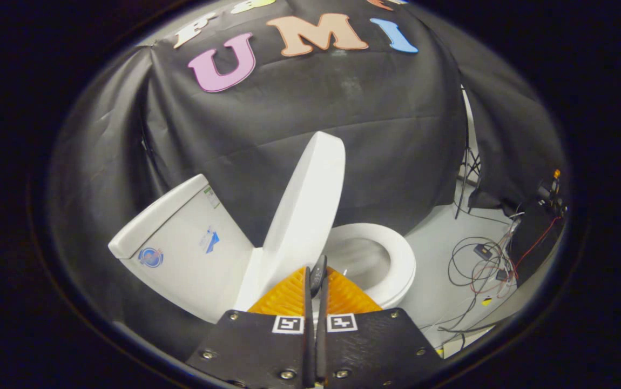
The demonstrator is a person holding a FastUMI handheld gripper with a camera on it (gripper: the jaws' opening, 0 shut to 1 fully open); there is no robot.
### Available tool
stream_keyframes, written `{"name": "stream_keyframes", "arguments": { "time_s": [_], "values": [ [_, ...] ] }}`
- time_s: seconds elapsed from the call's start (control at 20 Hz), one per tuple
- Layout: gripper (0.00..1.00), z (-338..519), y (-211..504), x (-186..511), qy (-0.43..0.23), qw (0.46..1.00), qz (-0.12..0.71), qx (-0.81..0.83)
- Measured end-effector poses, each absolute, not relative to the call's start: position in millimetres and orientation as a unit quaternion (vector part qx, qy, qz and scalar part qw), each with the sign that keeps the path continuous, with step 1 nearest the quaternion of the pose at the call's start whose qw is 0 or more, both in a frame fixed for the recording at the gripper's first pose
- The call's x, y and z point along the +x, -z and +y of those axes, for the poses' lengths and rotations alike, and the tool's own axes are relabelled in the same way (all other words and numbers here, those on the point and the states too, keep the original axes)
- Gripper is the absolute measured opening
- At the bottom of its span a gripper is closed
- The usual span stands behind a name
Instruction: Open the toilet lid.
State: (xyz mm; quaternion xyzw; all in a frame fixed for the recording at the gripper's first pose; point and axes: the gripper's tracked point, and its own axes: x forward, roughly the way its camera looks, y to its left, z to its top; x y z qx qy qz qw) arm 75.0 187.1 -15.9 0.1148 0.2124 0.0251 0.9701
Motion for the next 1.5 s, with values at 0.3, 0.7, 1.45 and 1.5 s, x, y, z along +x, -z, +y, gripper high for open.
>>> {"name": "stream_keyframes", "arguments": {
  "time_s": [0.3, 0.7, 1.45, 1.5],
  "values": [
    [0.02, 204, 2, 75, -0.035, 0.974, 0.198, 0.102],
    [0.01, 231, -14, 75, -0.049, 0.978, 0.181, 0.097],
    [0.01, 277, -27, 83, -0.038, 0.976, 0.166, 0.138],
    [0.01, 281, -28, 83, -0.04, 0.976, 0.165, 0.135]
  ]
}}
